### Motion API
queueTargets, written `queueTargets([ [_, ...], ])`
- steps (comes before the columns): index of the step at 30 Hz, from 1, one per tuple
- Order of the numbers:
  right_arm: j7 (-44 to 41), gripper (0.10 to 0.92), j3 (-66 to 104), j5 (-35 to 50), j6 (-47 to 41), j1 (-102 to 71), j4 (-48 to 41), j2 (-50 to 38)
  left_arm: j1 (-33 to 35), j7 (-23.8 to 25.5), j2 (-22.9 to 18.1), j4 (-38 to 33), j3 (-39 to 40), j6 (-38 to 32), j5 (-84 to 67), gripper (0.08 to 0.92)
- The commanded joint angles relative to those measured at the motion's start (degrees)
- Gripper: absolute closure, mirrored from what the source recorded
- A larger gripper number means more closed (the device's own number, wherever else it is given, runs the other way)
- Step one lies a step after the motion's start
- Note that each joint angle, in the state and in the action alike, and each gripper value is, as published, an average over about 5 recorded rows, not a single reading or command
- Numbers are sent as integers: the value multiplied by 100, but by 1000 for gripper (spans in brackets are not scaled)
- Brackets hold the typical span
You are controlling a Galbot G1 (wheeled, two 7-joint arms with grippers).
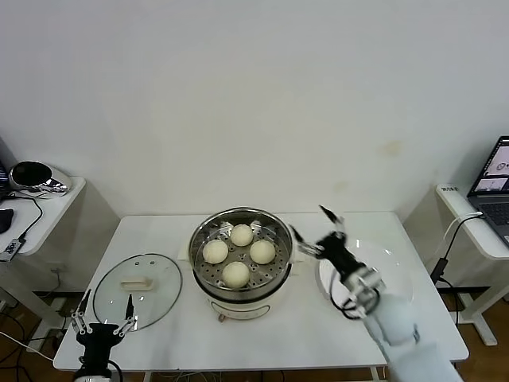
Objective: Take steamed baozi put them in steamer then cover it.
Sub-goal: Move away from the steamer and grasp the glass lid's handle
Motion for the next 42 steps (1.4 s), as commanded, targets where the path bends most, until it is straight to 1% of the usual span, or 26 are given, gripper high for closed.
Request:
queueTargets([
  [1, 248, 203, 3024, -599, 462, -2695, 400, 1731, -13, 58, 698, 669, -731, -85, 3254, 177],
  [4, 509, 203, 3292, -471, 333, -2789, 490, 1779, -109, 126, 950, 1022, -826, -140, 3887, 177],
  [8, 684, 203, 3523, -385, 266, -2831, 499, 1855, -478, 304, 1172, 1579, -801, -282, 4564, 177],
  [14, 751, 203, 3562, -360, 302, -2907, 535, 2013, -1069, 431, 1397, 2303, -379, -280, 4920, 177],
  [19, 786, 203, 3589, -373, 349, -2937, 573, 2104, -1646, 379, 1397, 2749, -41, -285, 5134, 177],
  [23, 795, 203, 3600, -377, 359, -2952, 583, 2145, -2106, 369, 1385, 2960, 182, -270, 5275, 177],
  [31, 789, 203, 3544, -443, 378, -2959, 516, 2228, -2615, 365, 1372, 3224, 508, -249, 5304, 177],
  [42, 770, 203, 3602, -537, 414, -2982, 470, 2223, -3298, 370, 1352, 4120, 804, -304, 5331, 177],
])
